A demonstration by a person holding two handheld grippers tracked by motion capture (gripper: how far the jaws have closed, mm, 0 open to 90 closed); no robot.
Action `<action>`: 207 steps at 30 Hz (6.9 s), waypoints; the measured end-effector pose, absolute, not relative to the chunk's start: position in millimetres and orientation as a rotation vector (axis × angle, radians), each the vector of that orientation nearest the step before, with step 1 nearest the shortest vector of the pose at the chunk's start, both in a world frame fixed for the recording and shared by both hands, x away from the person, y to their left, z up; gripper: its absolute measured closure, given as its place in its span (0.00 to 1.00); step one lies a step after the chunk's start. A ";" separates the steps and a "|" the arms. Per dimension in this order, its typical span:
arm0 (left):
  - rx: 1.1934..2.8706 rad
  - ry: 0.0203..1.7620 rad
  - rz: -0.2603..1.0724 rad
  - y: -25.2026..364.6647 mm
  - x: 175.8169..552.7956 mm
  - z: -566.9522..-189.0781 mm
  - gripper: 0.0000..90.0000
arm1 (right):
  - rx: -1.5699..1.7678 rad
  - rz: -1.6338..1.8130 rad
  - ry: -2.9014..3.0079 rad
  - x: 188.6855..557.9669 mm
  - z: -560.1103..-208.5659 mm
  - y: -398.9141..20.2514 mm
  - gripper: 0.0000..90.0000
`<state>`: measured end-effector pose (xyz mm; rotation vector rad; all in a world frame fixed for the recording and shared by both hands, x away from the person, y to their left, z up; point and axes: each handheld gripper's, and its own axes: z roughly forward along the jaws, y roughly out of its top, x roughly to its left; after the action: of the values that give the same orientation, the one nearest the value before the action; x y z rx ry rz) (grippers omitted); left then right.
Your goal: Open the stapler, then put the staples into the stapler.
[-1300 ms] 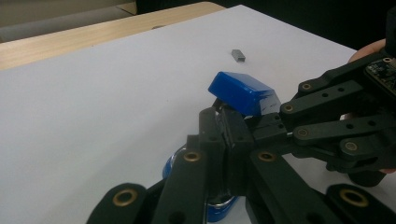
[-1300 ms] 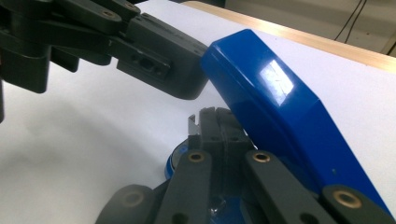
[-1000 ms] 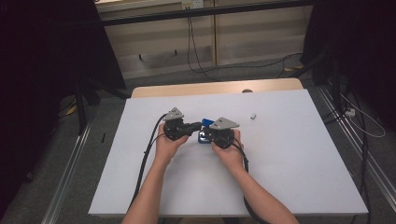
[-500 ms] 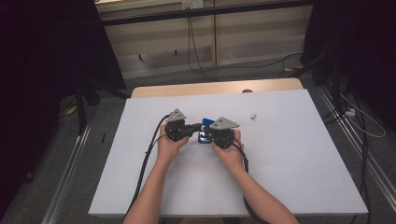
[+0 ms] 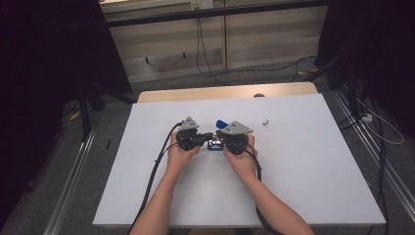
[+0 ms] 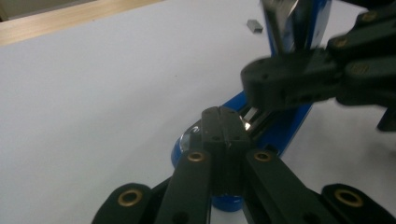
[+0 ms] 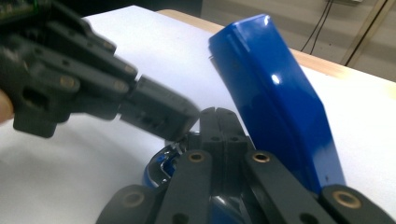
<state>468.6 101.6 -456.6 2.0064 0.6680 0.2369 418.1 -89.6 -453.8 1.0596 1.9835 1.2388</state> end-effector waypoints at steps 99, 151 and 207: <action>1.880 0.839 0.223 120.0 470.3 -442.0 0.24 | 1.327 1.093 1.815 429.5 -424.1 -200.2 0.37; 1.887 0.830 0.254 118.5 472.5 -446.5 0.09 | 1.614 0.786 1.890 495.4 -460.7 -227.9 0.59; 1.959 0.840 0.278 133.2 463.2 -434.1 0.07 | 1.309 1.036 2.119 458.5 -415.5 -225.7 0.88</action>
<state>463.2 133.2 -434.1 1.9591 0.8402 0.2777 458.5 -225.7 -415.5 1.3091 2.1186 1.0364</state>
